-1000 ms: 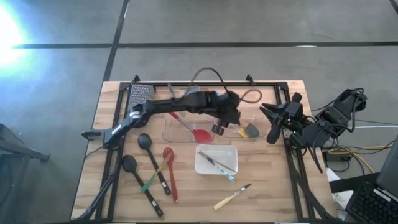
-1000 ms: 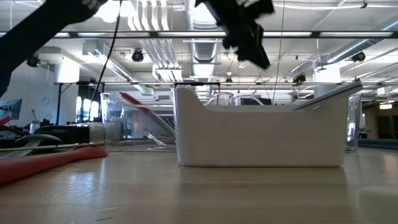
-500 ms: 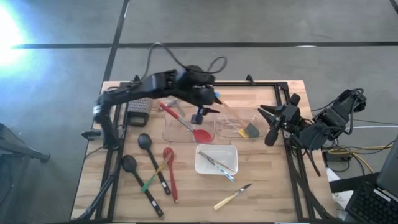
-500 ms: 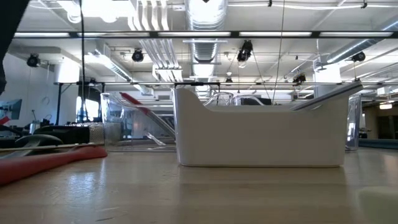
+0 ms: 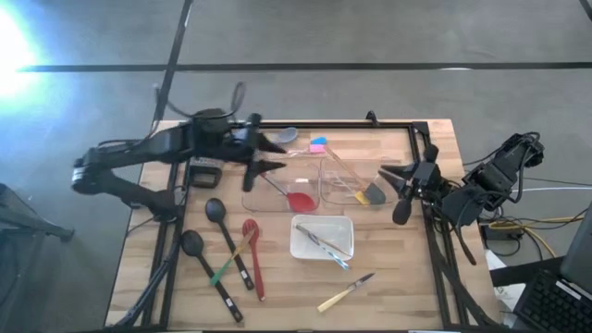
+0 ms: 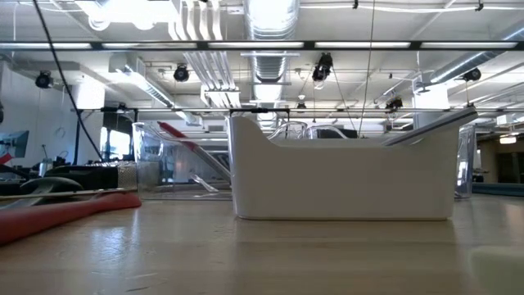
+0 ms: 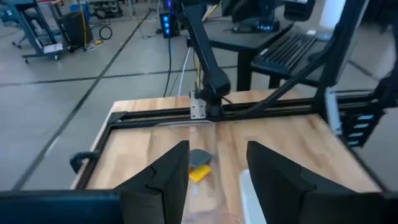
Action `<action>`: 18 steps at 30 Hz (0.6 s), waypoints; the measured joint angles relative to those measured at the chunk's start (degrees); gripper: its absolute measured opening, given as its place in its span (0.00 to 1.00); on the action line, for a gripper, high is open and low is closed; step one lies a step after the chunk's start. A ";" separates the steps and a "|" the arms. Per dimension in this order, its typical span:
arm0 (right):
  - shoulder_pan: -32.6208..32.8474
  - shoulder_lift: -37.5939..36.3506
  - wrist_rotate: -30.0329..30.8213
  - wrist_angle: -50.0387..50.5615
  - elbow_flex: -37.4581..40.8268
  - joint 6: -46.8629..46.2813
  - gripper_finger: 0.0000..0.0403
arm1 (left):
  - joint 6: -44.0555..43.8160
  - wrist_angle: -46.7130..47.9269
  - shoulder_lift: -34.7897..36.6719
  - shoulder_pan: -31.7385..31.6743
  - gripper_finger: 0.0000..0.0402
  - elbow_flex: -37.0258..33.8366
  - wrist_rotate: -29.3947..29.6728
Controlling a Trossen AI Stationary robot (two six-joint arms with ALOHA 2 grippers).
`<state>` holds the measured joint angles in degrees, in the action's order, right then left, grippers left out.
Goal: Pick & Place Kitchen Items
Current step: Put the green table knife into the white bin
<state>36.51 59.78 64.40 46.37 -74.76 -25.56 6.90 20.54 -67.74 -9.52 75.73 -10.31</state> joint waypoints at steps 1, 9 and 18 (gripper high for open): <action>-0.02 0.03 -1.12 0.00 0.00 0.00 0.13 | -0.99 0.01 2.13 0.00 0.42 -1.66 0.01; -0.02 0.62 -1.96 -0.35 0.00 -0.02 0.13 | -4.27 0.08 17.07 0.35 0.42 -13.15 8.88; -0.04 1.46 -1.50 -1.76 0.00 -0.59 0.13 | -6.68 2.36 26.03 0.35 0.42 -19.86 9.93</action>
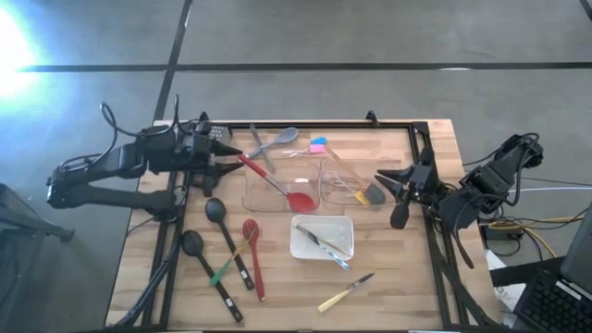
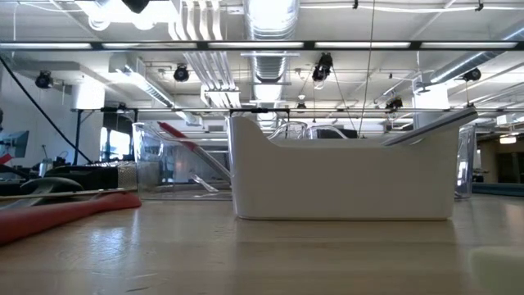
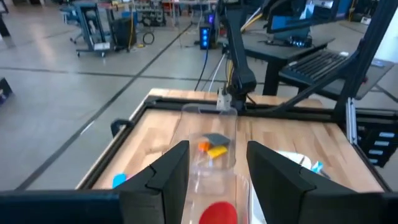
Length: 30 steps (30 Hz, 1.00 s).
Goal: Pick & Place Kitchen Items
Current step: Put the green table knife into the white bin
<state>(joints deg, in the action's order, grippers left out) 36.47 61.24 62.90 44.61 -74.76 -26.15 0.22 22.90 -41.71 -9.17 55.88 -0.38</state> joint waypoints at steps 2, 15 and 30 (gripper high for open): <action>0.00 0.30 0.04 -0.03 0.00 0.04 0.13 | -0.11 1.16 0.80 0.00 0.42 -0.80 0.11; 0.00 4.45 0.06 0.05 0.00 0.20 0.13 | -2.63 12.72 -0.31 -0.04 0.42 -1.86 16.99; 0.00 8.82 0.04 -0.19 0.00 -3.76 0.13 | -6.60 17.93 -2.25 -0.19 0.37 -1.85 26.36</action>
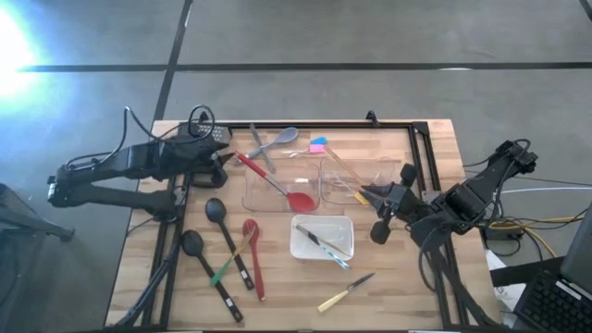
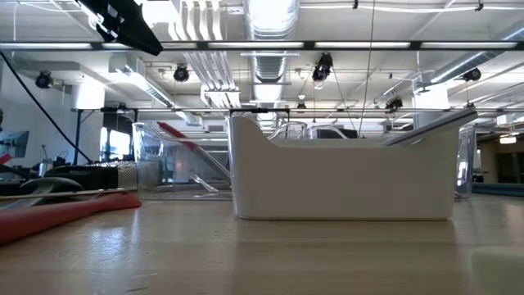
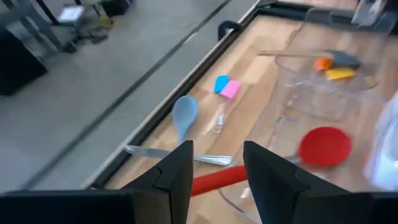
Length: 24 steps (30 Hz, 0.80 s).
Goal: Pick & Place Kitchen Items
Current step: Put the green table knife into the white bin
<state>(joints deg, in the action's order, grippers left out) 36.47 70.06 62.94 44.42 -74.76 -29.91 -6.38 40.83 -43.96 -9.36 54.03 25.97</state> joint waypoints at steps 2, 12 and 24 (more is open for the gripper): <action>0.00 0.15 -0.01 -0.01 0.00 -1.30 0.13 | 3.91 0.18 -1.18 -0.85 0.36 0.63 3.39; 0.01 -0.13 -0.45 -0.17 0.00 -3.08 0.13 | 18.27 5.50 -14.60 -15.18 0.28 14.73 -3.03; 0.02 -0.15 -6.08 0.03 0.00 -4.46 0.13 | 24.00 11.81 -19.49 -18.78 0.26 13.42 -6.13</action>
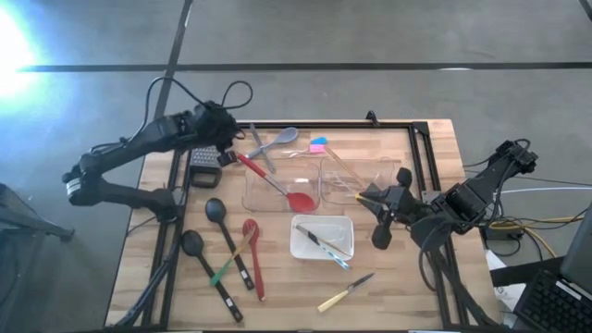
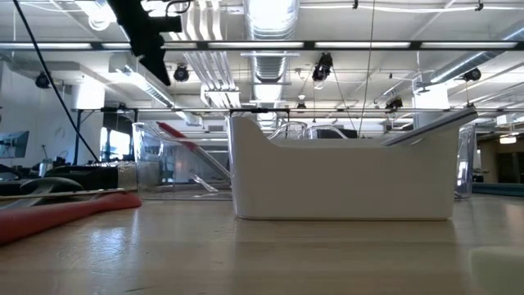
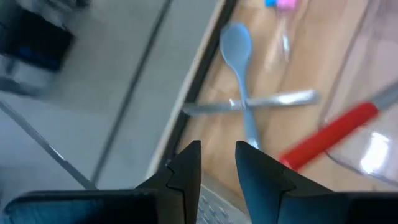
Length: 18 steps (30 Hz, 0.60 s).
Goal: Pick & Place Kitchen Items
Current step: Put the green table knife into the white bin
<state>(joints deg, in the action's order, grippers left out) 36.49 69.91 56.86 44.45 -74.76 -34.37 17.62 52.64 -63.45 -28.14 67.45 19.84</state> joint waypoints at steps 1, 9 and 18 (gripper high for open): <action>0.00 0.00 0.00 0.00 0.00 0.00 0.13 | -1.47 1.45 -0.06 0.00 0.26 -0.14 -0.71; 0.00 0.00 -0.02 0.37 0.00 0.15 0.13 | -15.40 9.11 4.04 4.07 0.25 -1.50 -9.49; -0.02 0.00 0.13 3.67 0.00 0.46 0.13 | -42.22 11.20 10.83 28.42 0.22 -4.52 -3.72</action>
<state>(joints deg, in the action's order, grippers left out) 36.47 69.91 56.99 48.12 -74.76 -33.91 -24.60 63.84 -52.61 0.28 62.94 16.13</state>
